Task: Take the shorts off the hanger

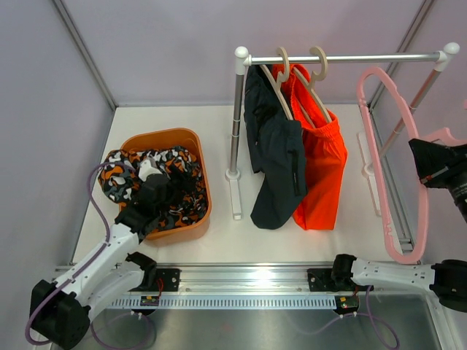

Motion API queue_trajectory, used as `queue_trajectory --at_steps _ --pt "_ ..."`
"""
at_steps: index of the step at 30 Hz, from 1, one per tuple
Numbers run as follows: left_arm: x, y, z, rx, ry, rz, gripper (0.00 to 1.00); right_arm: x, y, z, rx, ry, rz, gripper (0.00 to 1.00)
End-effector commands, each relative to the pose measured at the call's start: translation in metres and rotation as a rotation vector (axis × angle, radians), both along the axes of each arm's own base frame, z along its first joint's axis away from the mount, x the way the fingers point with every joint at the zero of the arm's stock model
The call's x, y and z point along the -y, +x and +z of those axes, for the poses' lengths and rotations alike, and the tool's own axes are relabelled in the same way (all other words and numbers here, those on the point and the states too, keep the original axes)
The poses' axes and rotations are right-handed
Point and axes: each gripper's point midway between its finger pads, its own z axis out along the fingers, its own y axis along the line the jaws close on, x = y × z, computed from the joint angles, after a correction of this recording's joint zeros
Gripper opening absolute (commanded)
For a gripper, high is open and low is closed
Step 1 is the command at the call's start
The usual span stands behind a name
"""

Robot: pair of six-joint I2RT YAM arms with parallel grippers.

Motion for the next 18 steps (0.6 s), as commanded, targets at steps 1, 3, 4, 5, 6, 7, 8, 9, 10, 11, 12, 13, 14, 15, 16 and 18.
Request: queue_trajectory --at_steps 1,3,4,5,6,7,8,9,10,11,12,13,14,15,16,18 --pt "0.006 0.008 0.069 0.151 -0.002 -0.058 0.99 -0.017 0.017 -0.022 -0.082 -0.160 -0.105 0.00" --pt "0.005 0.007 0.095 0.190 0.007 -0.073 0.99 -0.026 0.021 -0.028 -0.097 -0.201 -0.103 0.00" --pt "0.005 0.006 0.105 0.214 0.023 -0.090 0.99 -0.032 0.023 -0.032 -0.104 -0.225 -0.095 0.00" --pt "0.005 0.005 0.112 0.224 0.030 -0.099 0.99 -0.039 0.024 -0.035 -0.110 -0.240 -0.078 0.00" --pt "0.003 0.004 0.129 0.249 0.032 -0.101 0.99 -0.045 0.026 -0.038 -0.116 -0.258 -0.069 0.00" --pt "0.002 0.003 0.136 0.267 0.052 -0.113 0.99 -0.052 0.028 -0.044 -0.127 -0.287 -0.062 0.00" --pt "0.001 0.001 0.144 0.281 0.057 -0.117 0.99 -0.055 0.030 -0.047 -0.133 -0.306 -0.062 0.00" --pt "0.000 0.000 0.155 0.298 0.060 -0.120 0.99 -0.060 0.032 -0.051 -0.143 -0.331 -0.071 0.00" --pt "-0.001 -0.001 0.161 0.311 0.074 -0.127 0.99 -0.064 0.035 -0.056 -0.152 -0.363 -0.075 0.00" --pt "-0.002 -0.003 0.167 0.326 0.074 -0.131 0.99 -0.065 0.037 -0.057 -0.153 -0.386 -0.088 0.00" --pt "-0.002 -0.005 0.176 0.344 0.071 -0.132 0.99 -0.069 0.040 -0.059 -0.160 -0.408 -0.100 0.00" --pt "-0.002 -0.006 0.180 0.353 0.075 -0.143 0.99 -0.068 0.042 -0.059 -0.164 -0.411 -0.117 0.00" --pt "-0.002 -0.008 0.185 0.366 0.072 -0.145 0.99 -0.071 0.043 -0.060 -0.167 -0.429 -0.105 0.00" --pt "-0.002 -0.009 0.188 0.371 0.072 -0.149 0.99 -0.078 0.045 -0.060 -0.169 -0.431 -0.089 0.00" --pt "-0.003 -0.010 0.193 0.381 0.070 -0.149 0.99 -0.081 0.047 -0.060 -0.170 -0.432 -0.073 0.00" --pt "-0.005 -0.014 0.199 0.402 0.067 -0.148 0.99 -0.101 0.047 -0.061 -0.168 -0.410 0.028 0.00"
